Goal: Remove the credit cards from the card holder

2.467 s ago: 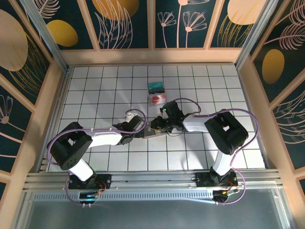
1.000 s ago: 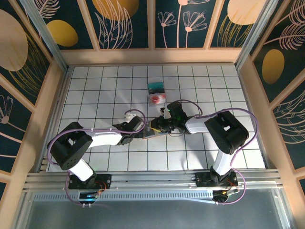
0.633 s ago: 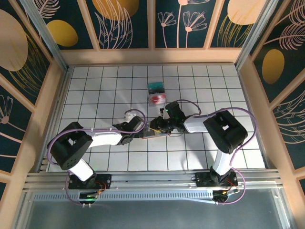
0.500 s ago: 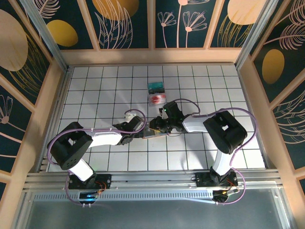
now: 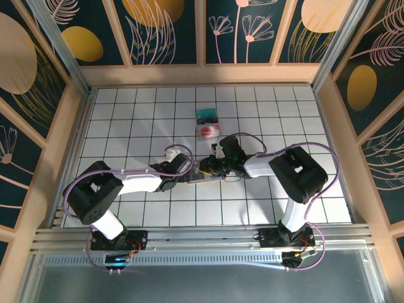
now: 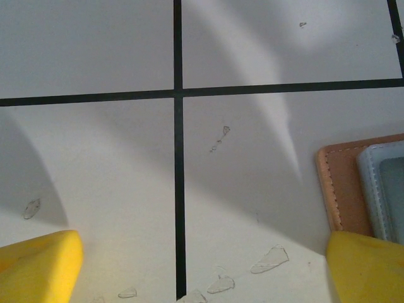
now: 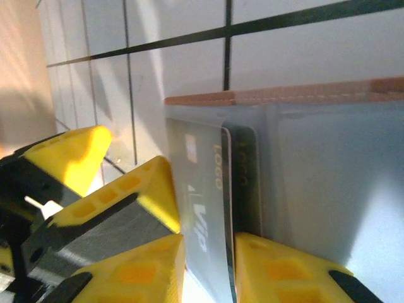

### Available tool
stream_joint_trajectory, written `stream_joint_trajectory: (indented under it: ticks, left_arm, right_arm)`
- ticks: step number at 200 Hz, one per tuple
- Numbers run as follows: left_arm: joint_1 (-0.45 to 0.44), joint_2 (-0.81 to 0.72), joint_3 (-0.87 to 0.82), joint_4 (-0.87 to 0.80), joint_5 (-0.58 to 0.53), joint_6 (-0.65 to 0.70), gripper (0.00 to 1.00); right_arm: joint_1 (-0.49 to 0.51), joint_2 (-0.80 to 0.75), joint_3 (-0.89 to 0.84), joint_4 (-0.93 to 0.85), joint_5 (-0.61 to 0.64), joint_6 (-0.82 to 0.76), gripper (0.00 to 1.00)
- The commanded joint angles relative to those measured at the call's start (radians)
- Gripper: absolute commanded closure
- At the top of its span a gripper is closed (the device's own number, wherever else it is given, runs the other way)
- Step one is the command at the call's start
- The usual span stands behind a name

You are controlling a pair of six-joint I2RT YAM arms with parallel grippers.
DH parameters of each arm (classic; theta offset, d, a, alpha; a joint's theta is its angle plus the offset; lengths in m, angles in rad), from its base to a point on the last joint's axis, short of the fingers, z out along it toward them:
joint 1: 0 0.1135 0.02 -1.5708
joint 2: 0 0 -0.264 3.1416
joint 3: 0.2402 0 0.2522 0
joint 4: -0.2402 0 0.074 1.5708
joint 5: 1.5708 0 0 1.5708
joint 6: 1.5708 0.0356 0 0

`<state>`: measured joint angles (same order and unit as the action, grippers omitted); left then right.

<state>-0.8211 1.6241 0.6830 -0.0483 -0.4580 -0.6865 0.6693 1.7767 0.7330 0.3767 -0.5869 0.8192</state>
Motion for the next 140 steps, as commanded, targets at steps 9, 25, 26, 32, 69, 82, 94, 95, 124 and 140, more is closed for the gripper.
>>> stream_joint_trajectory:
  ticks: [9,25,26,32,69,82,94,95,124,140]
  left_arm:
    - [-0.007,0.037,-0.005,-0.030,0.032,0.002,0.01]
    - [-0.007,0.036,-0.003,-0.030,0.033,0.003,0.01]
    - [-0.007,0.036,-0.003,-0.030,0.033,0.003,0.01]
    - [-0.007,0.036,-0.004,-0.031,0.034,0.003,0.01]
    - [-0.007,0.033,-0.003,-0.044,0.030,-0.003,0.01]
    - [-0.007,0.033,-0.005,-0.050,0.028,-0.005,0.01]
    - [-0.007,0.033,-0.004,-0.054,0.025,-0.006,0.01]
    - [-0.007,0.033,-0.004,-0.054,0.024,-0.005,0.01]
    - [-0.007,0.040,0.001,-0.061,0.023,-0.008,0.01]
    - [-0.007,0.044,0.003,-0.061,0.022,-0.008,0.01]
  right_arm:
    - [0.010,-0.050,-0.010,0.132,-0.107,0.024,0.76]
    - [0.005,-0.042,-0.016,0.127,-0.102,0.025,0.76]
    - [0.005,-0.043,-0.017,0.127,-0.102,0.026,0.76]
    - [0.004,-0.038,-0.021,0.132,-0.103,0.031,0.76]
    - [-0.008,-0.038,-0.051,0.186,-0.120,0.059,0.80]
    - [-0.013,-0.045,-0.059,0.194,-0.124,0.061,0.81]
    - [-0.019,-0.054,-0.065,0.197,-0.126,0.060,0.82]
    - [-0.020,-0.055,-0.066,0.197,-0.126,0.060,0.82]
    - [-0.036,-0.071,-0.084,0.215,-0.139,0.071,0.82]
    - [-0.044,-0.078,-0.093,0.227,-0.146,0.078,0.82]
